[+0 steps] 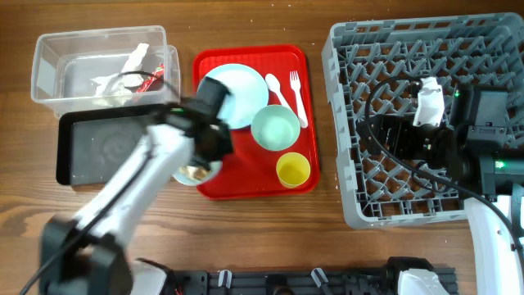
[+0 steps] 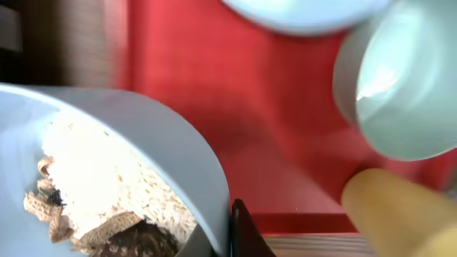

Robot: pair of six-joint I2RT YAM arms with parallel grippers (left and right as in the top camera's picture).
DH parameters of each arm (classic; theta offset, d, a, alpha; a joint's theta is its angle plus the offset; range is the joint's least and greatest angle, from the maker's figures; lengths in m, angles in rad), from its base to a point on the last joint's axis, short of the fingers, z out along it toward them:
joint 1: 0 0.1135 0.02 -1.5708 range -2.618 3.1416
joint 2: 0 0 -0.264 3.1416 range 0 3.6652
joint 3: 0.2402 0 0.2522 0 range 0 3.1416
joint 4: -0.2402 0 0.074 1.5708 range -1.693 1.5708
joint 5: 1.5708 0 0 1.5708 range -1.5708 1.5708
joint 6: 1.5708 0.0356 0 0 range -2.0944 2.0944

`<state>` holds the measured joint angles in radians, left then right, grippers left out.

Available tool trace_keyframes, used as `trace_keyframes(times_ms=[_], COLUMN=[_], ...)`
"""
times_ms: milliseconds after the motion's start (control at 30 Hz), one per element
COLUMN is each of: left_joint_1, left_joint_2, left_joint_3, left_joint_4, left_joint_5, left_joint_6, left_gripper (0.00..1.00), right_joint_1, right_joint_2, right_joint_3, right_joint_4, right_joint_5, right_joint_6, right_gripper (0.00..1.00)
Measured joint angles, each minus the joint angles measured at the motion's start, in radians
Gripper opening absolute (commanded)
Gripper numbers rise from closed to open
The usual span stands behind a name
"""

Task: Sort waste into correct bins and load items into the dishwasher rack
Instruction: 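Tip the blue bowl over the black tray to empty the rice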

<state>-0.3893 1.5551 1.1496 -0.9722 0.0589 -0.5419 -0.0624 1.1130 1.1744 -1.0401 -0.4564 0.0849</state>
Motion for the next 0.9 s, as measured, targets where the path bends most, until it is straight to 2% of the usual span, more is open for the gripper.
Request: trace_keyframes(times_ms=[133, 267, 300, 400, 467, 500, 667, 900], left_joint_1=[0.243, 0.467, 0.554, 0.697, 0.815, 0.843, 1.007, 1.106], left_joint_2=[-0.120, -0.124, -0.116, -0.071, 0.001, 0.024, 0.177, 0.267], left_joint_3=[0.011, 0.012, 0.012, 0.012, 0.013, 0.013, 0.013, 0.013], left_joint_4=[-0.031, -0.027, -0.018, 0.010, 0.046, 0.057, 0.105, 0.110], left_joint_5=[0.074, 0.182, 0.249, 0.382, 0.521, 0.560, 0.937, 1.296], left_joint_6=[0.098, 0.224, 0.284, 0.386, 0.458, 0.473, 0.576, 0.610], left_gripper=[0.04, 0.04, 0.04, 0.04, 0.04, 0.04, 0.04, 0.04], right_joint_1=[0.000, 0.000, 0.000, 0.000, 0.000, 0.000, 0.000, 0.000], right_joint_2=[0.000, 0.000, 0.000, 0.000, 0.000, 0.000, 0.000, 0.000], right_joint_3=[0.000, 0.000, 0.000, 0.000, 0.000, 0.000, 0.000, 0.000], right_joint_4=[0.001, 0.000, 0.000, 0.001, 0.000, 0.000, 0.000, 0.000], right_joint_5=[0.000, 0.000, 0.000, 0.000, 0.000, 0.000, 0.000, 0.000], right_joint_6=[0.000, 0.000, 0.000, 0.000, 0.000, 0.000, 0.000, 0.000], right_gripper=[1.00, 1.00, 1.00, 1.00, 1.00, 1.00, 1.00, 1.00])
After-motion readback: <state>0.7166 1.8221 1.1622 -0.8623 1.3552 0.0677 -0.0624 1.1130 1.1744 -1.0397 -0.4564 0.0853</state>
